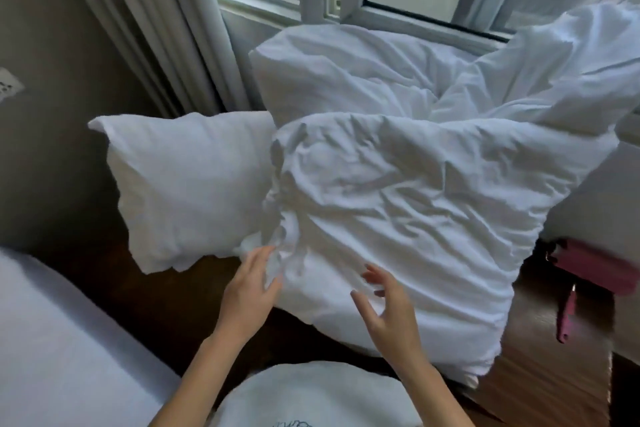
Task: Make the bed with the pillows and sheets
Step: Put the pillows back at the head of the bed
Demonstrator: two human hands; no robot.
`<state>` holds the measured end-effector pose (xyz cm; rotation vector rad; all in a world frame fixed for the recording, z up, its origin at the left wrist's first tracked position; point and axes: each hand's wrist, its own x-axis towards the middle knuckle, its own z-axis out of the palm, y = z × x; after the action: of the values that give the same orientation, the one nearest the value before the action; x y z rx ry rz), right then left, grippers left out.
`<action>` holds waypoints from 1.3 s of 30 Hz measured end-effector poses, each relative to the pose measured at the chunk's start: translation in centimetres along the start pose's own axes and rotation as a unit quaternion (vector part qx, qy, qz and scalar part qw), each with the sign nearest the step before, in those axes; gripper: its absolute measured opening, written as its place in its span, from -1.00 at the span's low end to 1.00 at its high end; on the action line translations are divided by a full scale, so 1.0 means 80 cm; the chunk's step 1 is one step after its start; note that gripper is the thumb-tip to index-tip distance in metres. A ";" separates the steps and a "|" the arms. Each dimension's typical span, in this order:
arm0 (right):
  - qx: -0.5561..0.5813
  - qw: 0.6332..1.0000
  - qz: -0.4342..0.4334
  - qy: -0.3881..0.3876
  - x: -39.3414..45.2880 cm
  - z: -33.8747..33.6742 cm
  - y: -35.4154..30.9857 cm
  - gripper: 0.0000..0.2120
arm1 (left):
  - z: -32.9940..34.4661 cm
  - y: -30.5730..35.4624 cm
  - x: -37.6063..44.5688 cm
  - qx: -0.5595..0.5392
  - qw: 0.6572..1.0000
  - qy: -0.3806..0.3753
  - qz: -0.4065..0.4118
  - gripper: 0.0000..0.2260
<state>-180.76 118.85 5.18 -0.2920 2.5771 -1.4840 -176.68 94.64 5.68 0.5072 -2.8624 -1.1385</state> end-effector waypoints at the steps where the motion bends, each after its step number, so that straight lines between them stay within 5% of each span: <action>1: -0.001 1.000 -0.012 -0.012 0.007 0.029 -0.024 -0.56 | -0.029 -0.024 0.001 0.008 1.000 0.006 -0.006 -0.56; 12: -0.081 0.981 -0.106 -0.142 0.145 0.209 -0.165 -0.47 | -0.199 -0.186 0.079 -0.013 0.983 0.065 -0.170 -0.50; 20: -0.084 0.982 -0.108 -0.130 0.269 0.294 -0.185 -0.50 | -0.243 -0.211 0.208 0.024 0.987 0.033 -0.155 -0.49; 28: -0.090 0.995 -0.040 -0.029 0.346 0.334 -0.174 -0.50 | -0.254 -0.183 0.394 0.138 0.988 -0.060 -0.022 -0.50; 39: -0.139 0.968 0.117 0.176 0.357 0.415 -0.151 -0.59 | -0.215 -0.231 0.571 0.189 0.930 -0.316 0.019 -0.08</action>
<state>-199.77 78.17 -1.88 0.2656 2.9706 -1.1820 -212.25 56.69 1.26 0.0797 -3.6601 -0.8555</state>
